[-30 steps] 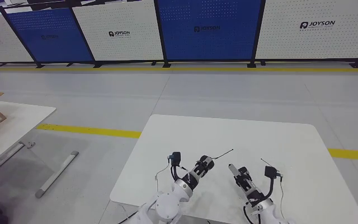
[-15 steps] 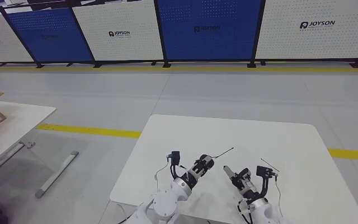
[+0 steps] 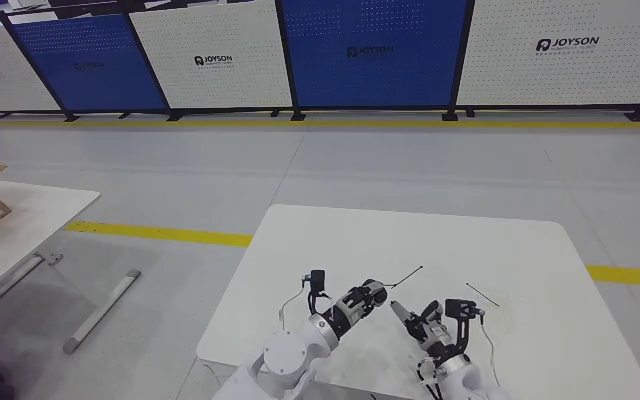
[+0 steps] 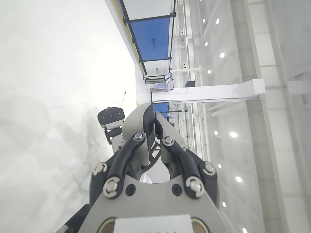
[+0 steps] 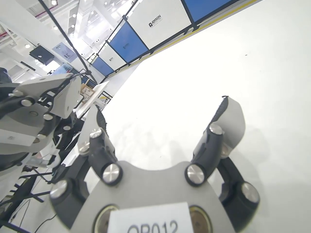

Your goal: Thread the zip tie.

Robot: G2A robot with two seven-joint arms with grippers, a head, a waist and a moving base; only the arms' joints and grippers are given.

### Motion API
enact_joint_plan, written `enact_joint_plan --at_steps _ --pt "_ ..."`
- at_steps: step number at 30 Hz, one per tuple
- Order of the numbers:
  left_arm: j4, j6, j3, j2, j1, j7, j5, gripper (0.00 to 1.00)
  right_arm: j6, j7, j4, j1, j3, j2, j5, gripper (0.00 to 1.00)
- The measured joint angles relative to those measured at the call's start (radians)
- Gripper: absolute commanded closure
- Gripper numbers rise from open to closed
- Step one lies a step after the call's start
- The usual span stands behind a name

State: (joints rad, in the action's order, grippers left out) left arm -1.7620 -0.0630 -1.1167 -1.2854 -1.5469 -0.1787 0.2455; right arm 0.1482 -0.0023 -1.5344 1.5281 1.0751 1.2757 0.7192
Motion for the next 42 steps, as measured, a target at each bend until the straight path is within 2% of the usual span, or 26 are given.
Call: enact_joint_plan --at_steps 4,12,16,19,20,24,29,30,31,33,34,36,39,42 --pt "0.005 0.005 0.004 -0.001 0.003 0.017 0.007 1.00 0.015 0.039 -0.018 0.011 0.009 -0.005 0.021 0.00" --pt "0.006 0.006 0.004 -0.002 0.003 0.034 0.012 1.00 0.013 0.038 -0.021 0.014 0.014 -0.005 0.018 0.00" --pt "0.013 0.013 0.016 -0.003 0.007 0.049 -0.004 1.00 -0.026 -0.031 -0.048 0.033 0.025 -0.007 0.088 0.00" --pt "0.016 0.015 0.026 -0.003 0.009 0.053 -0.010 1.00 -0.110 -0.097 -0.073 0.052 0.027 -0.006 0.156 0.00" --pt "0.016 0.015 0.027 -0.004 0.010 0.054 -0.010 1.00 -0.121 -0.100 -0.074 0.053 0.027 -0.006 0.158 0.00" --pt "0.016 0.015 0.027 -0.004 0.010 0.054 -0.010 1.00 -0.103 -0.094 -0.073 0.052 0.027 -0.005 0.153 0.00" --pt "0.018 0.017 0.037 -0.004 0.012 0.054 -0.021 1.00 -0.110 -0.064 -0.057 0.038 0.019 -0.002 0.152 0.00" --pt "0.017 0.017 0.041 -0.004 0.013 0.054 -0.026 1.00 -0.110 -0.055 -0.053 0.033 0.017 -0.001 0.153 0.44" --pt "0.016 0.017 0.045 -0.004 0.014 0.055 -0.031 1.00 -0.110 -0.044 -0.049 0.025 0.013 0.000 0.156 0.57" --pt "0.015 0.018 0.051 -0.004 0.014 0.057 -0.036 1.00 -0.112 -0.020 -0.044 0.014 0.006 0.001 0.158 0.62" --pt "0.015 0.018 0.054 -0.004 0.015 0.058 -0.039 1.00 -0.113 -0.006 -0.042 0.007 0.003 0.003 0.157 0.70" --pt "0.017 0.019 0.058 -0.004 0.016 0.059 -0.049 1.00 -0.104 0.016 -0.038 -0.004 -0.003 0.004 0.156 0.69" --pt "0.019 0.019 0.061 -0.004 0.018 0.062 -0.049 1.00 -0.080 0.035 -0.036 -0.012 -0.006 0.005 0.151 0.61" --pt "0.020 0.021 0.062 -0.004 0.018 0.062 -0.047 1.00 -0.056 0.038 -0.039 -0.012 -0.006 0.005 0.149 0.67"
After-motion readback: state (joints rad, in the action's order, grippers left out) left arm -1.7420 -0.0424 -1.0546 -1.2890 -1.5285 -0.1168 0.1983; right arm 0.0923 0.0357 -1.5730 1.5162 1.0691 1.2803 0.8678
